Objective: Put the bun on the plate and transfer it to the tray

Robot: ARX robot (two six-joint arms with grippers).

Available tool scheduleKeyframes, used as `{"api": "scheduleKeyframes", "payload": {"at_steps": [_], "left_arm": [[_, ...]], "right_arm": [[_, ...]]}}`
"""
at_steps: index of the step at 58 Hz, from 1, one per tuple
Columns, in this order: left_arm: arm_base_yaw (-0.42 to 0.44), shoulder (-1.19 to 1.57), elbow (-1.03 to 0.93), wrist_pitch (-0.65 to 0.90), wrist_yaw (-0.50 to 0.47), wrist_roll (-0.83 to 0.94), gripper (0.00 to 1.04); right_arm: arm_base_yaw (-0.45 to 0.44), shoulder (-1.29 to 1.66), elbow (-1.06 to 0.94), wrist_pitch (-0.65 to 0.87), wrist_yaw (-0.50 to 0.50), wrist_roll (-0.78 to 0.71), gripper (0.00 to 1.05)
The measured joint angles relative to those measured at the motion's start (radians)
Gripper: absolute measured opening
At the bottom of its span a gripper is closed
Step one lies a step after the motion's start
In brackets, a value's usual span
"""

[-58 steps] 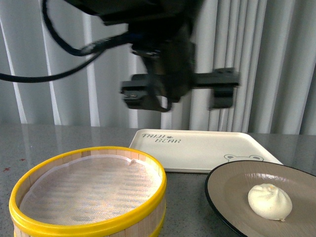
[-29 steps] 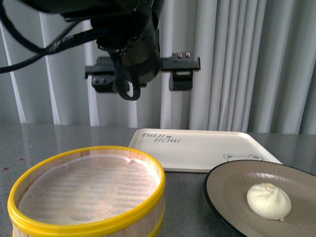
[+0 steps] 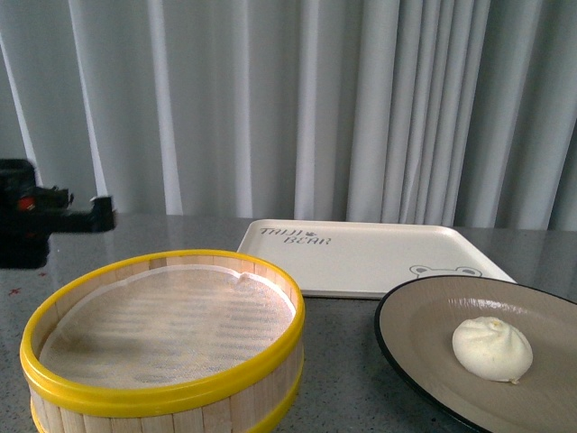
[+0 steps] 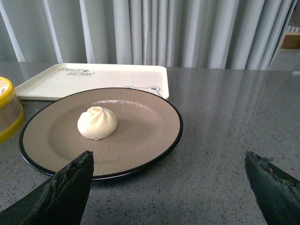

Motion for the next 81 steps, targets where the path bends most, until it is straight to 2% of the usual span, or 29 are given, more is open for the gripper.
{"api": "scheduleKeyframes", "payload": {"at_steps": [16, 32, 36, 40, 52, 59, 81], "left_arm": [[0.086, -0.189, -0.217, 0.024, 0.079, 0.0, 0.04], [0.138, -0.357, -0.334, -0.025, 0.129, 0.0, 0.04], [0.188, -0.403, -0.356, -0.051, 0.196, 0.0, 0.04], [0.213, -0.447, -0.374, -0.076, 0.201, 0.0, 0.04], [0.22, -0.573, -0.415, -0.161, 0.206, 0.0, 0.04], [0.22, -0.602, -0.444, -0.14, 0.205, 0.0, 0.04], [0.22, -0.84, -0.445, -0.363, 0.206, 0.0, 0.04]], "right_arm": [[0.0, 0.0, 0.0, 0.0, 0.0, 0.0, 0.96], [0.0, 0.0, 0.0, 0.0, 0.0, 0.0, 0.96], [0.0, 0.0, 0.0, 0.0, 0.0, 0.0, 0.96], [0.0, 0.0, 0.0, 0.0, 0.0, 0.0, 0.96], [0.0, 0.0, 0.0, 0.0, 0.0, 0.0, 0.96], [0.0, 0.0, 0.0, 0.0, 0.0, 0.0, 0.96], [0.0, 0.0, 0.0, 0.0, 0.0, 0.0, 0.96]]}}
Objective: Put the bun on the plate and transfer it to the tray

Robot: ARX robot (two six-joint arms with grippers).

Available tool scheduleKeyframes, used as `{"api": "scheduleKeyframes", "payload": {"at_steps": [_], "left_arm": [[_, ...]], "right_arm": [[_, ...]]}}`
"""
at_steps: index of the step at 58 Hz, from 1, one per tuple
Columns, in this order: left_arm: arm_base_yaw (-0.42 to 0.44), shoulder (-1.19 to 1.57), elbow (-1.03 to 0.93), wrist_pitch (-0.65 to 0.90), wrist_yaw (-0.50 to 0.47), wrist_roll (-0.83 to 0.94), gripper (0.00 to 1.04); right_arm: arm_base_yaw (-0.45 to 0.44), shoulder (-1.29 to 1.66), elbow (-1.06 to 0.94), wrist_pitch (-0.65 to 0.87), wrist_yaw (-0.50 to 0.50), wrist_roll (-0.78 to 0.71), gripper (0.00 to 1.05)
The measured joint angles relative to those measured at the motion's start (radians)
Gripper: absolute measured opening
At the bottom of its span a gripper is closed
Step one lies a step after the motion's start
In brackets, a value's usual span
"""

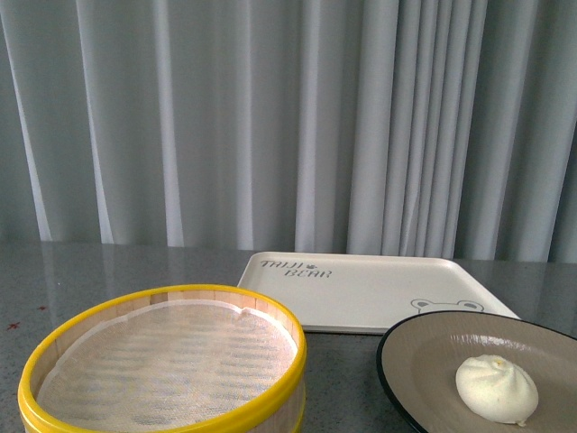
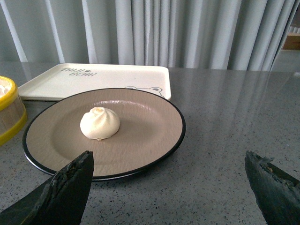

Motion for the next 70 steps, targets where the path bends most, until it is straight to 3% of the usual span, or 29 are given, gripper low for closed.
{"api": "scheduleKeyframes", "payload": {"at_steps": [39, 44, 61, 70], "left_arm": [[0.0, -0.246, 0.0, -0.243, 0.0, 0.0, 0.04], [0.0, -0.378, 0.0, -0.407, 0.002, 0.001, 0.04], [0.0, -0.415, 0.0, -0.418, 0.002, 0.0, 0.04], [0.0, -0.415, 0.0, -0.418, 0.002, 0.0, 0.33]], "right_arm": [[0.0, 0.0, 0.0, 0.0, 0.0, 0.0, 0.96], [0.0, 0.0, 0.0, 0.0, 0.0, 0.0, 0.96], [0.0, 0.0, 0.0, 0.0, 0.0, 0.0, 0.96], [0.0, 0.0, 0.0, 0.0, 0.0, 0.0, 0.96]]}}
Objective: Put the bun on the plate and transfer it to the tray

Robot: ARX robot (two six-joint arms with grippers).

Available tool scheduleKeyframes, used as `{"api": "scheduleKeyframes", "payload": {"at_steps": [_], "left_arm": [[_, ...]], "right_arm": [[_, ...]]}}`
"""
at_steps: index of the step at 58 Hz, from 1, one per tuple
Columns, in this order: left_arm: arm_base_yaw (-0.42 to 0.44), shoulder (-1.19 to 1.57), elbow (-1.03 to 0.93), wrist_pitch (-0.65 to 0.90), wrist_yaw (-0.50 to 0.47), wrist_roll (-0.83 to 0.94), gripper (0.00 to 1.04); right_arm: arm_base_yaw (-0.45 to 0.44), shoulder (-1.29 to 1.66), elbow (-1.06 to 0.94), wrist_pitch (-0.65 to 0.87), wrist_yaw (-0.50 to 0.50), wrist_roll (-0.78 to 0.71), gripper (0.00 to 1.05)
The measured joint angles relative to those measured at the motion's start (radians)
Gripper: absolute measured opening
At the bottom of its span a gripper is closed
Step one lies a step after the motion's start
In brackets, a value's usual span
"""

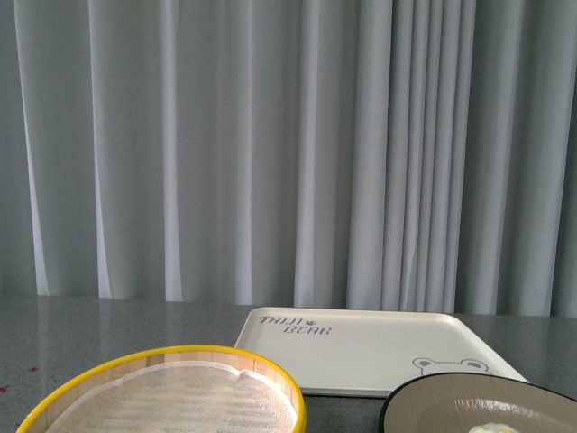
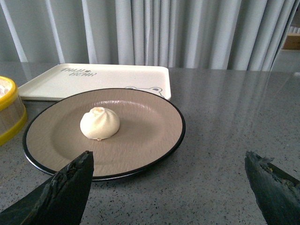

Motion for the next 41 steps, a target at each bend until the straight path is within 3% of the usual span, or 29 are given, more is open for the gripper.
{"api": "scheduleKeyframes", "payload": {"at_steps": [7, 18, 41], "left_arm": [[0.0, 0.0, 0.0, 0.0, 0.0, 0.0, 0.65], [0.0, 0.0, 0.0, 0.0, 0.0, 0.0, 0.99], [0.0, 0.0, 0.0, 0.0, 0.0, 0.002, 0.98]], "right_arm": [[0.0, 0.0, 0.0, 0.0, 0.0, 0.0, 0.96], [0.0, 0.0, 0.0, 0.0, 0.0, 0.0, 0.96], [0.0, 0.0, 0.0, 0.0, 0.0, 0.0, 0.96]]}}
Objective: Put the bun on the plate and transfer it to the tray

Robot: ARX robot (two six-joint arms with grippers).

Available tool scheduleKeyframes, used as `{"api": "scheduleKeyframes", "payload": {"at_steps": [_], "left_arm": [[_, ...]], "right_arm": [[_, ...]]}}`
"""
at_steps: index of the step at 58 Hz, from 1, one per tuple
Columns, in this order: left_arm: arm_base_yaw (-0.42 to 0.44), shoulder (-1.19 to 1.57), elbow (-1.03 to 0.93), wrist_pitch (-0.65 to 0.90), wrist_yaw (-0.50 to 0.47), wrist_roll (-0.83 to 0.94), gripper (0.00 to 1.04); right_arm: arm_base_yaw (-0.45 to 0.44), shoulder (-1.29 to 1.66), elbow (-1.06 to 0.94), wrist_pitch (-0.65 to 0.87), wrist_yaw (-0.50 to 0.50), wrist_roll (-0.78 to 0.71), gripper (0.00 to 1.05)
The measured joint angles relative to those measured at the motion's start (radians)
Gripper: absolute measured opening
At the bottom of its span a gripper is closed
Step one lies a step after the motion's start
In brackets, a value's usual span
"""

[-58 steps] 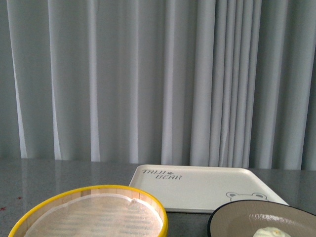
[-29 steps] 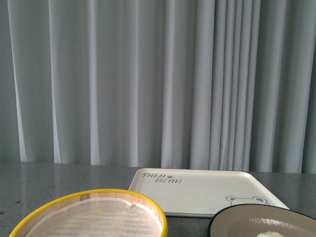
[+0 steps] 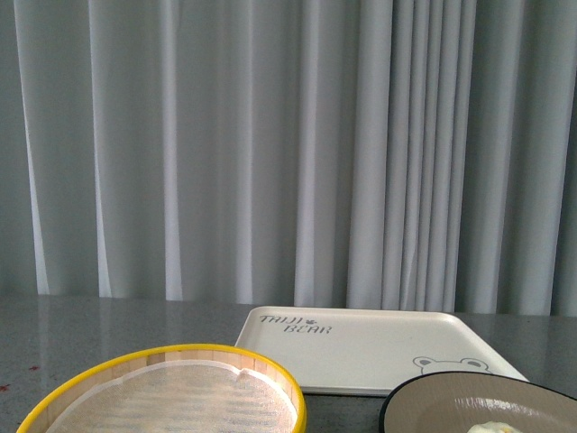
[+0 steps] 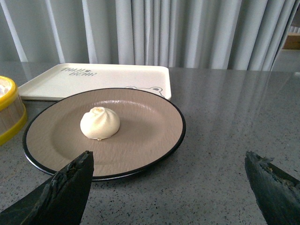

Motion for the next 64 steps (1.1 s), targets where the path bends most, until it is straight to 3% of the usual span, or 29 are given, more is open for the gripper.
{"api": "scheduleKeyframes", "payload": {"at_steps": [3, 7, 14, 27, 51, 64], "left_arm": [[0.0, 0.0, 0.0, 0.0, 0.0, 0.0, 0.98], [0.0, 0.0, 0.0, 0.0, 0.0, 0.0, 0.98], [0.0, 0.0, 0.0, 0.0, 0.0, 0.0, 0.98], [0.0, 0.0, 0.0, 0.0, 0.0, 0.0, 0.98], [0.0, 0.0, 0.0, 0.0, 0.0, 0.0, 0.98], [0.0, 0.0, 0.0, 0.0, 0.0, 0.0, 0.98]], "right_arm": [[0.018, 0.054, 0.035, -0.081, 0.117, 0.029, 0.96], [-0.005, 0.211, 0.09, -0.068, 0.154, -0.033, 0.96], [-0.003, 0.315, 0.154, -0.094, 0.066, -0.313, 0.96], [0.077, 0.4, 0.22, -0.249, 0.018, -0.739, 0.96], [0.107, 0.811, 0.24, 0.061, -0.111, -1.321, 0.96], [0.125, 0.99, 0.28, 0.235, -0.137, -1.461, 0.96]]}}
